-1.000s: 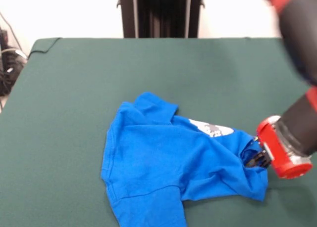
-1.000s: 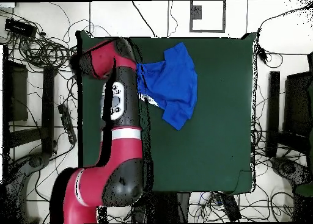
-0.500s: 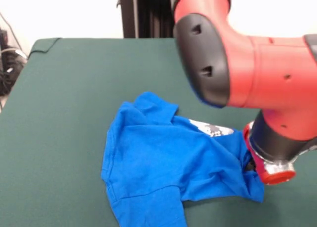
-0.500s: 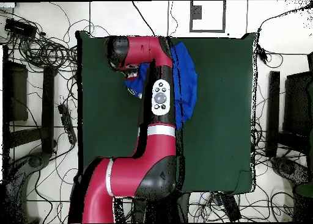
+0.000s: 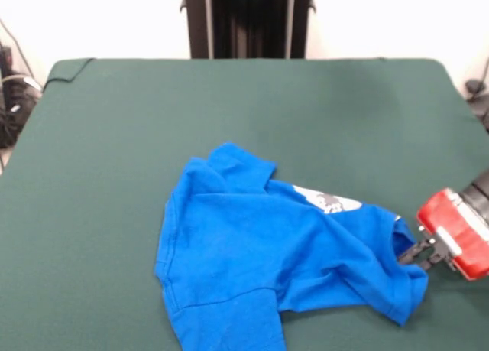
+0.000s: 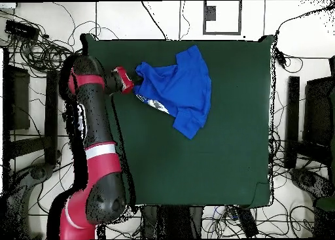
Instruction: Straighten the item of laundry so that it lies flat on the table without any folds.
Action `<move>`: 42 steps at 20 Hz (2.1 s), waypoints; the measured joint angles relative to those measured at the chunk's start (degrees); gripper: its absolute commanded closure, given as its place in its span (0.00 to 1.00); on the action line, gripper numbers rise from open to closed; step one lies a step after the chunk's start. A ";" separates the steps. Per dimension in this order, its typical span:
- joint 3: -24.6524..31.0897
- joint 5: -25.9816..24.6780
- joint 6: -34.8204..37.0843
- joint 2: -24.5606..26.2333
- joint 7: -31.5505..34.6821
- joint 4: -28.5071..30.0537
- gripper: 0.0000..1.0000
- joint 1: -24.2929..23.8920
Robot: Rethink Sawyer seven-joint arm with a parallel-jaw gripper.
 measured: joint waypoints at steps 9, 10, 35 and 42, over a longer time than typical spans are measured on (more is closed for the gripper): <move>-6.26 -16.41 5.62 6.73 5.03 -6.28 1.00 3.41; -6.26 -16.60 5.75 6.82 5.03 -6.51 1.00 3.36; 0.24 -3.85 5.20 4.72 5.06 -11.45 1.00 -3.65; 0.06 -6.04 6.25 5.90 5.06 -12.93 1.00 -3.36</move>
